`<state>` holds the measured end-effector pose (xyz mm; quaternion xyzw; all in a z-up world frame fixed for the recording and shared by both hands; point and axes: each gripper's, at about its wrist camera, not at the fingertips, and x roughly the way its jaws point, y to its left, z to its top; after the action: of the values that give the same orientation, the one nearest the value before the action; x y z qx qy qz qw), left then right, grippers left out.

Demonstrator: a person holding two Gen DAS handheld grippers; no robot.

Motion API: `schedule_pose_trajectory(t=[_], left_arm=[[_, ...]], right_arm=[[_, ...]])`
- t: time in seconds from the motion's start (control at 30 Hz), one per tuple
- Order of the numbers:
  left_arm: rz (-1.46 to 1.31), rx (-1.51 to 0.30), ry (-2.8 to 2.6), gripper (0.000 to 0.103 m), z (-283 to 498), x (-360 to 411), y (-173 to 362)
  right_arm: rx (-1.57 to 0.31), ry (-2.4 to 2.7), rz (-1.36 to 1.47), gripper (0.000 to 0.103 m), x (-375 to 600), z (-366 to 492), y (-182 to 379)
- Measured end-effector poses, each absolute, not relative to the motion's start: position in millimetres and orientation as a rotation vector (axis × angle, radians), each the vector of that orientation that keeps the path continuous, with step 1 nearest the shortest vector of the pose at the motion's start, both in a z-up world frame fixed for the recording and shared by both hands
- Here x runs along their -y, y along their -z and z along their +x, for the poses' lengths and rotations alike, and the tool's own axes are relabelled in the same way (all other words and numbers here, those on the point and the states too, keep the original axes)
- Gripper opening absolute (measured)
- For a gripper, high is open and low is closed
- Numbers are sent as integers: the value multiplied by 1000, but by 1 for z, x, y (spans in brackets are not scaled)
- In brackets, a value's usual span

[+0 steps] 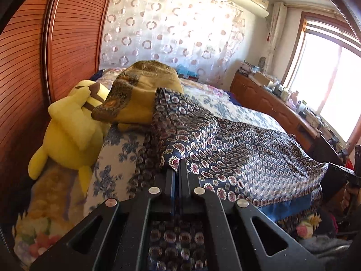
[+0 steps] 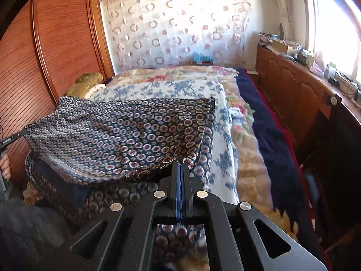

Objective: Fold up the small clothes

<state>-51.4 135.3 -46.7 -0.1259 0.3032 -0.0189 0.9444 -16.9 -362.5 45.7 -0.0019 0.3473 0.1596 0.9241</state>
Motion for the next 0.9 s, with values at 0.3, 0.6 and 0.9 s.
schedule_pose_trajectory(t=[0.3, 0.6, 0.9], left_arm=[[-231, -737, 0, 3, -50, -137, 80], [-195, -710, 19, 15, -57, -130, 66], [-137, -629, 36, 75, -59, -122, 33]], right_arm=[[-796, -338, -35, 0, 354, 3, -34], [-764, -328, -71, 1, 349, 2, -52], [-685, -314, -72, 2, 355, -13, -71]])
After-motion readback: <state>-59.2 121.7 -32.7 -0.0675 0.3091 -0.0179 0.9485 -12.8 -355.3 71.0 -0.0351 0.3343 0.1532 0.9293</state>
